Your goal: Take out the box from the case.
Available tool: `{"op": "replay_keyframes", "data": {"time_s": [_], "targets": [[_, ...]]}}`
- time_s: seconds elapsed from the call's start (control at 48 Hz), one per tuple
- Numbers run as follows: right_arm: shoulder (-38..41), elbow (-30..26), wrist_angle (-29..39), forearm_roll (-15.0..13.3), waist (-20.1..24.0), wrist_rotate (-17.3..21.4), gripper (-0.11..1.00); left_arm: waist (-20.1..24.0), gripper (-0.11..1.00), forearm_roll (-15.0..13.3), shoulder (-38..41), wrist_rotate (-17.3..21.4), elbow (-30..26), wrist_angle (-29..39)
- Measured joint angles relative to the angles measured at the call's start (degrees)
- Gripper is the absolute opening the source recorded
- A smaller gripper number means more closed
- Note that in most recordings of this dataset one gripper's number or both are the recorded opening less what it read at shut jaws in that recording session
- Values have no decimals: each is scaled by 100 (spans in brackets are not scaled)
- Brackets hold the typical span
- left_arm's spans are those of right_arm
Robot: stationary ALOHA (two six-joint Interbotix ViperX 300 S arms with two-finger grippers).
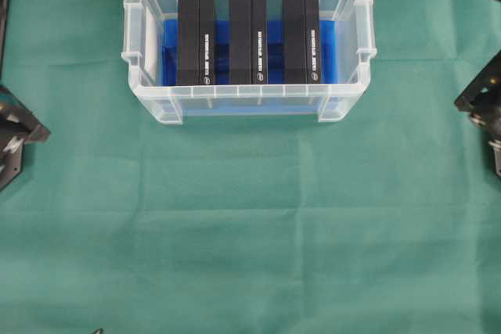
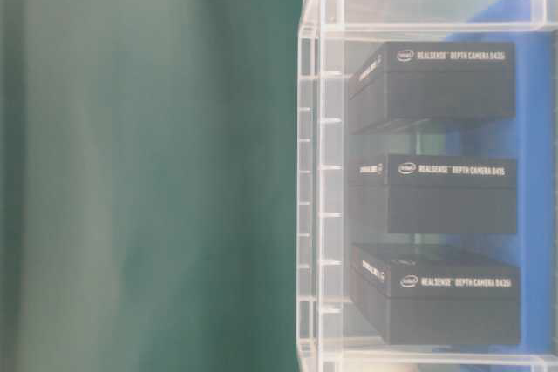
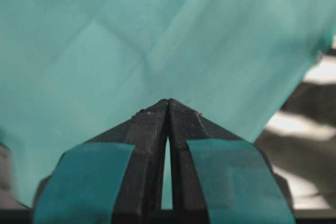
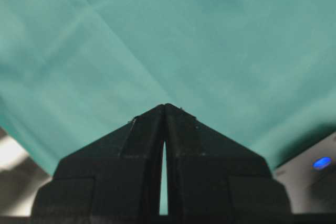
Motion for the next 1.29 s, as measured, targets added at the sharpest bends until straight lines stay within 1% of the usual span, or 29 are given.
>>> {"op": "replay_keyframes", "data": {"time_s": [0.021,0.083,0.104,0.125,0.188,0.208,0.25,0.313,0.438,0.542,0.667,0.75,0.855,0.98,1.167,1.292], "targets": [[18,-9,0,0,0,141,-1,18,1,35,26,-334,-9,53],[105,-26,53,0,0,756,-1,26,1,70,97,-949,-35,202],[141,-44,79,0,0,949,-1,26,1,88,123,-1213,-44,264],[176,-53,114,-9,0,1143,-1,18,1,97,141,-1362,-53,316],[281,-62,246,-9,0,1538,-1,26,1,123,202,-1907,-70,510],[316,-79,316,-18,0,1705,-1,26,1,123,220,-1986,-79,563],[396,-105,457,-9,0,1916,-1,26,1,132,255,-2127,-97,633],[519,-158,694,-18,9,2092,-1,26,1,141,308,-2224,-123,677],[729,-264,1072,-70,18,2127,-1,35,1,158,387,-2232,-193,686],[800,-334,1187,-255,18,2145,-1,114,1,229,404,-2232,-193,721],[809,-352,1195,-580,-35,2145,-1,448,1,413,396,-2171,-193,756],[800,-352,1187,-765,-193,2127,-1,712,1,439,387,-2065,-202,756],[809,-352,1160,-940,-422,2030,-1,1099,1,448,387,-1687,-202,765],[809,-352,976,-1063,-853,1617,-1,1556,1,457,387,-1230,-193,773],[993,-360,729,-1072,-1582,817,-1,2329,1,457,387,-677,-211,782],[1125,-413,650,-1072,-1986,475,-1,2707,1,457,387,-299,-211,791]]}}
